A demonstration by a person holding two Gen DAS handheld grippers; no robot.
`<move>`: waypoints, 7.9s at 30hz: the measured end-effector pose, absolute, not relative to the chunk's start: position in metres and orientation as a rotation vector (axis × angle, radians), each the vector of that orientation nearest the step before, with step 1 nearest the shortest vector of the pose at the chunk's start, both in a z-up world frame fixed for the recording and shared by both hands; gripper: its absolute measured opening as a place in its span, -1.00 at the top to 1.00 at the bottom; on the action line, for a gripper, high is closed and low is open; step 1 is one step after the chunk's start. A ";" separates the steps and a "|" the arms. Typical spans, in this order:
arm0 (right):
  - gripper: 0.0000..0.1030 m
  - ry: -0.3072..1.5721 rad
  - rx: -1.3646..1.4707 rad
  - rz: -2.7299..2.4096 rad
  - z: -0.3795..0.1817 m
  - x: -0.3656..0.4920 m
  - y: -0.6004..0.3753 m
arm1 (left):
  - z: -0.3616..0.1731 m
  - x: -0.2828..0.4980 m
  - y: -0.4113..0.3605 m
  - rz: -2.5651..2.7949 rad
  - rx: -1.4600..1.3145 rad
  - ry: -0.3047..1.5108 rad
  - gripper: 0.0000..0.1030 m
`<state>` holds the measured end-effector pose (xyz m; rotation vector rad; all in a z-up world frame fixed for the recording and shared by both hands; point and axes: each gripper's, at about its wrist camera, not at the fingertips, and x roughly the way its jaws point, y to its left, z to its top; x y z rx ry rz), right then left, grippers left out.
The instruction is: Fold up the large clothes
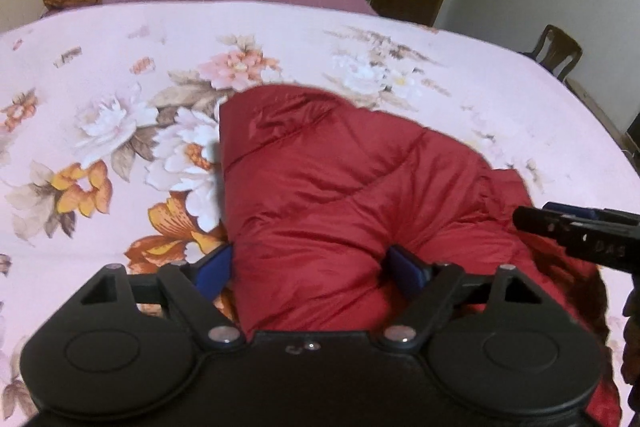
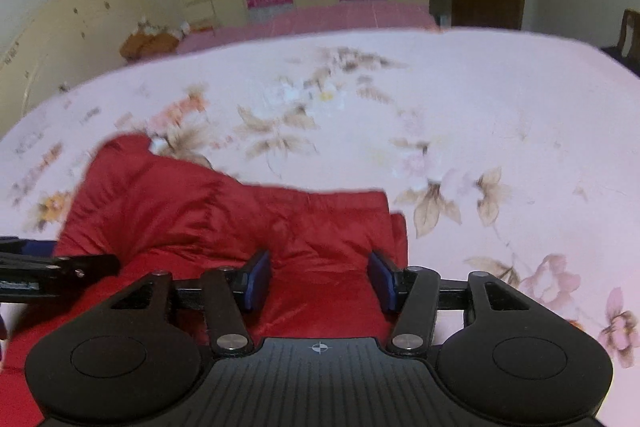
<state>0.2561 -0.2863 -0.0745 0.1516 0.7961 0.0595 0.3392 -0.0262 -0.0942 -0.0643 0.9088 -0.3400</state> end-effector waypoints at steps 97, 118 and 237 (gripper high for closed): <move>0.39 0.895 0.850 0.425 -0.078 0.230 -0.298 | -0.041 0.293 0.043 -0.459 -0.333 0.986 -0.20; 0.39 0.869 0.830 0.427 -0.073 0.342 0.015 | -0.029 0.369 0.331 -0.409 -0.281 0.917 -0.20; -0.79 0.688 0.139 0.309 0.017 0.096 0.127 | 0.035 0.120 0.340 0.040 0.005 0.793 -0.99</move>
